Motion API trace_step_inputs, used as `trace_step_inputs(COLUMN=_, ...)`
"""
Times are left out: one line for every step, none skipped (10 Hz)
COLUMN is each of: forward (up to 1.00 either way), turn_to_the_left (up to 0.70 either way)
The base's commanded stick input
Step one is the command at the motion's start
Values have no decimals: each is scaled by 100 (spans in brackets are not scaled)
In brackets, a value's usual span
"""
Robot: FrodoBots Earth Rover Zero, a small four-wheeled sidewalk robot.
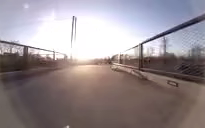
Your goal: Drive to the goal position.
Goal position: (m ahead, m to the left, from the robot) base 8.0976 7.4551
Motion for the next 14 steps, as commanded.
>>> trace_step_inputs(forward=70, turn_to_the_left=0)
trace_step_inputs(forward=70, turn_to_the_left=0)
trace_step_inputs(forward=70, turn_to_the_left=0)
trace_step_inputs(forward=70, turn_to_the_left=0)
trace_step_inputs(forward=70, turn_to_the_left=0)
trace_step_inputs(forward=70, turn_to_the_left=0)
trace_step_inputs(forward=70, turn_to_the_left=0)
trace_step_inputs(forward=70, turn_to_the_left=0)
trace_step_inputs(forward=70, turn_to_the_left=0)
trace_step_inputs(forward=70, turn_to_the_left=0)
trace_step_inputs(forward=70, turn_to_the_left=14)
trace_step_inputs(forward=70, turn_to_the_left=14)
trace_step_inputs(forward=70, turn_to_the_left=8)
trace_step_inputs(forward=70, turn_to_the_left=3)
